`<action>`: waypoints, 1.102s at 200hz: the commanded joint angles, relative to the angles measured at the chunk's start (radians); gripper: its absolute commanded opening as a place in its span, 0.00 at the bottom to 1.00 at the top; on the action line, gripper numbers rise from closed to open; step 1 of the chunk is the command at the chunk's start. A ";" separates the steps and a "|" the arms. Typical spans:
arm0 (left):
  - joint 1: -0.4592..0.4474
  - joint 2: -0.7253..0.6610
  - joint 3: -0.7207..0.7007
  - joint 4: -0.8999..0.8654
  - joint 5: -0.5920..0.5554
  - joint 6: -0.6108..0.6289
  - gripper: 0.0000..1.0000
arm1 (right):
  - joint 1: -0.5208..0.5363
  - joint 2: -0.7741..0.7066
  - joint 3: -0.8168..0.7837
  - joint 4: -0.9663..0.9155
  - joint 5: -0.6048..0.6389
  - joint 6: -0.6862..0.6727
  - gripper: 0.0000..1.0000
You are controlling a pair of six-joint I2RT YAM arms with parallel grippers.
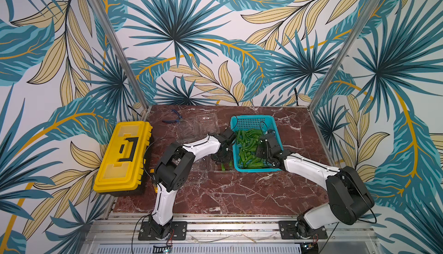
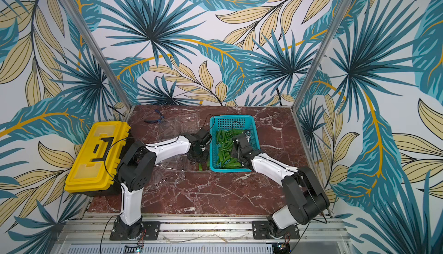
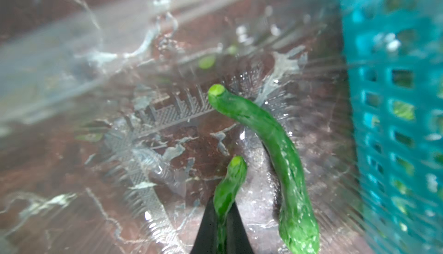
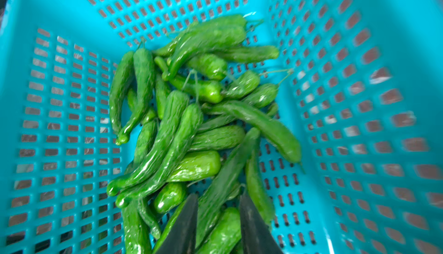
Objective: Take small green peppers out of containers
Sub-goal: Pick up the green pepper from the packing box, then place the green pepper in the basket.
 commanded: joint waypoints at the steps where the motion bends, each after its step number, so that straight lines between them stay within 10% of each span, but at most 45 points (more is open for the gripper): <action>1: -0.013 -0.103 0.050 -0.009 -0.106 -0.002 0.00 | -0.020 -0.028 -0.021 -0.046 0.082 0.002 0.32; 47: -0.027 -0.315 0.088 0.118 -0.221 0.057 0.00 | -0.034 -0.033 -0.036 -0.025 0.073 0.017 0.32; 101: -0.050 -0.140 0.302 0.238 0.150 0.077 0.00 | -0.035 -0.030 -0.039 -0.016 0.028 0.031 0.32; 133: -0.056 -0.079 0.381 0.241 0.179 0.050 0.39 | -0.035 -0.059 -0.040 -0.033 0.022 0.003 0.32; 187: -0.028 -0.378 -0.004 0.480 -0.114 -0.011 0.61 | -0.035 -0.068 -0.053 -0.034 0.038 -0.002 0.32; 220: 0.060 -0.397 -0.137 0.509 -0.075 -0.116 0.62 | -0.035 -0.042 -0.046 -0.020 0.013 0.011 0.32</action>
